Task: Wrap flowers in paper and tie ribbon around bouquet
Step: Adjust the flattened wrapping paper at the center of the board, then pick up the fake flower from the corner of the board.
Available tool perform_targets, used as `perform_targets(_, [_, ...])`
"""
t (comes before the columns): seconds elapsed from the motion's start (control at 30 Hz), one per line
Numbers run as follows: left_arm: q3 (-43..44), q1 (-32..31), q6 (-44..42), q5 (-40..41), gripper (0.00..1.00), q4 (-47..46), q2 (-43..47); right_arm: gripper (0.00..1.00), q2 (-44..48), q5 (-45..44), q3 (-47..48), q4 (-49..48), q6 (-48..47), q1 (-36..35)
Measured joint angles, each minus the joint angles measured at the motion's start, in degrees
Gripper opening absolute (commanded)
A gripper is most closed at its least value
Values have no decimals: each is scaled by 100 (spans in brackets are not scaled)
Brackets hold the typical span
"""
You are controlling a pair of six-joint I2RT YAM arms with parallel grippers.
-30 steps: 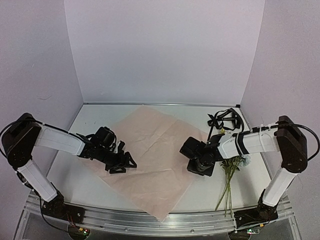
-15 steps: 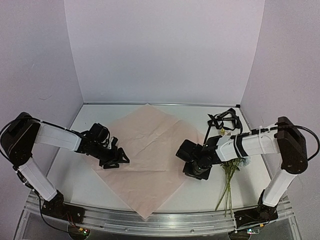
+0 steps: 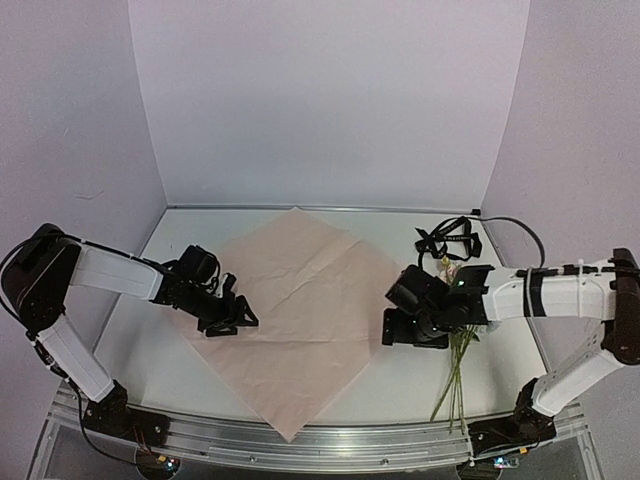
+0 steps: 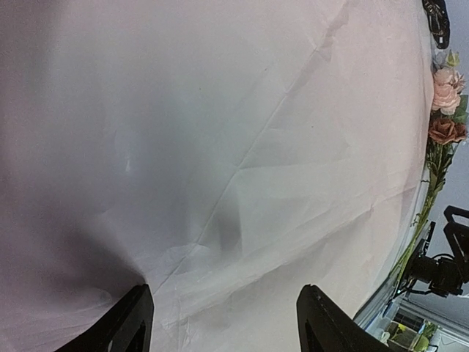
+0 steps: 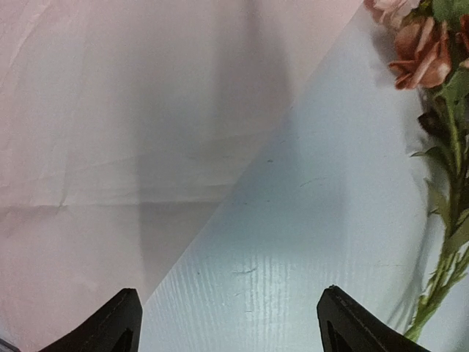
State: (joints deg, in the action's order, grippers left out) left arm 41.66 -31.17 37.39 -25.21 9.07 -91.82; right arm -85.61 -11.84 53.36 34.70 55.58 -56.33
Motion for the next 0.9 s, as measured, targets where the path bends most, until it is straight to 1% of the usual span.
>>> perform_targets(0.1, [66,1,-20,25,71,150,-1,87,550,90,-252,185,-573,335])
perform_targets(0.3, [360,-2,-130,65,72,457,34,85,1387,887,-684,931,-1230,1728])
perform_targets(0.37, [482,-18,-157,92,72,546,124,85,1496,1118,-802,1249,-1383,1948])
perform_targets(0.53, [881,-66,-191,137,72,767,344,86,1522,1474,-1031,1674,-1594,2345])
perform_targets(0.6, [994,-76,-202,140,72,830,432,85,1521,1545,-1131,1779,-1664,2468])
perform_targets(0.73, [1145,-77,-259,140,72,920,537,72,1389,1620,-1164,1860,-1781,2628])
perform_targets(0.9, [1170,-77,-289,141,72,1028,541,64,876,1766,-1162,1626,-1903,2774])
